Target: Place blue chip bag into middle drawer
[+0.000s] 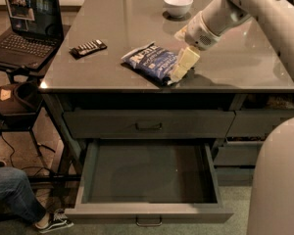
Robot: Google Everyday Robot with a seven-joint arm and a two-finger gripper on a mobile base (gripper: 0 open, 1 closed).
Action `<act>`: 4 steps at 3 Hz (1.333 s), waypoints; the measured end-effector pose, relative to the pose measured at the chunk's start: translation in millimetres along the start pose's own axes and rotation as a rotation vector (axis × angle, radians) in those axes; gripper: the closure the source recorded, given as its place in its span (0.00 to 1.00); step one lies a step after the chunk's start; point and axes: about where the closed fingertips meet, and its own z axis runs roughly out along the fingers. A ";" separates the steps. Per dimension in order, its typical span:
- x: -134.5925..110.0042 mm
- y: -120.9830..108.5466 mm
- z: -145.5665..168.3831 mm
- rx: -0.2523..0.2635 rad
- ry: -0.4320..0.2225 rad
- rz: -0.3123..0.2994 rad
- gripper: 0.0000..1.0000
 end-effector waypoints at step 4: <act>7.3 4.1 18.8 -0.043 -0.015 0.005 0.42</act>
Offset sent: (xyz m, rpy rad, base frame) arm -0.0005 0.0047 -0.0378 0.0390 0.0709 0.0460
